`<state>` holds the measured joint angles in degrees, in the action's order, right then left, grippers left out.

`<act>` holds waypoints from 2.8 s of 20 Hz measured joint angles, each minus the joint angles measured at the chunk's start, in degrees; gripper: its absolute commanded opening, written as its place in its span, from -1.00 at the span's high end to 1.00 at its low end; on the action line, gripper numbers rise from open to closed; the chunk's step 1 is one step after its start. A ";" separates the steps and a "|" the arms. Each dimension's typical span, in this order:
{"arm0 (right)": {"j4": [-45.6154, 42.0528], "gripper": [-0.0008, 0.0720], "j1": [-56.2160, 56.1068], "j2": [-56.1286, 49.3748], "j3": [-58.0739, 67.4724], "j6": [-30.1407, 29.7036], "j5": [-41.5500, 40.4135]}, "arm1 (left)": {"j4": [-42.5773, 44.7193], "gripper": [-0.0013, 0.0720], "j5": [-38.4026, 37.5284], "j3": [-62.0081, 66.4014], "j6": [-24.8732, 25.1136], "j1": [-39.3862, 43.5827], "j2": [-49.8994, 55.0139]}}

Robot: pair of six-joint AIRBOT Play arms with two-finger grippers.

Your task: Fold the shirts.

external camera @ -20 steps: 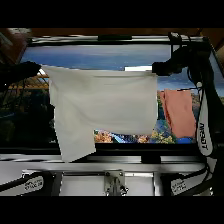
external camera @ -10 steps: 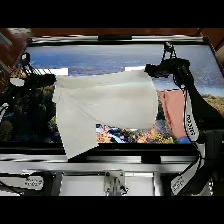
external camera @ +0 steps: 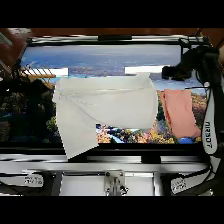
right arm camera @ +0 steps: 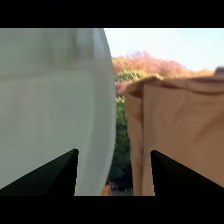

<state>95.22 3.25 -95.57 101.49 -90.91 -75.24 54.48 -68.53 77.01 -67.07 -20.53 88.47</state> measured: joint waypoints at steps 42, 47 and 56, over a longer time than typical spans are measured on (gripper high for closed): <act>22.34 -0.60 0.50 14.01 -48.81 0.52 8.41 | -9.55 0.89 -4.35 -22.32 14.95 -1.29 1.20; 21.97 -0.02 -0.83 13.79 -49.31 0.04 8.22 | -9.55 0.89 -4.85 -22.32 14.99 -1.29 1.20; 22.99 0.85 -2.21 14.51 -48.57 -0.66 15.87 | -9.55 0.89 -5.05 -22.32 14.99 -1.29 1.20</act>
<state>118.21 1.04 -81.06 52.93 -91.57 -59.37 44.93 -73.58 54.70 -52.07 -21.82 89.67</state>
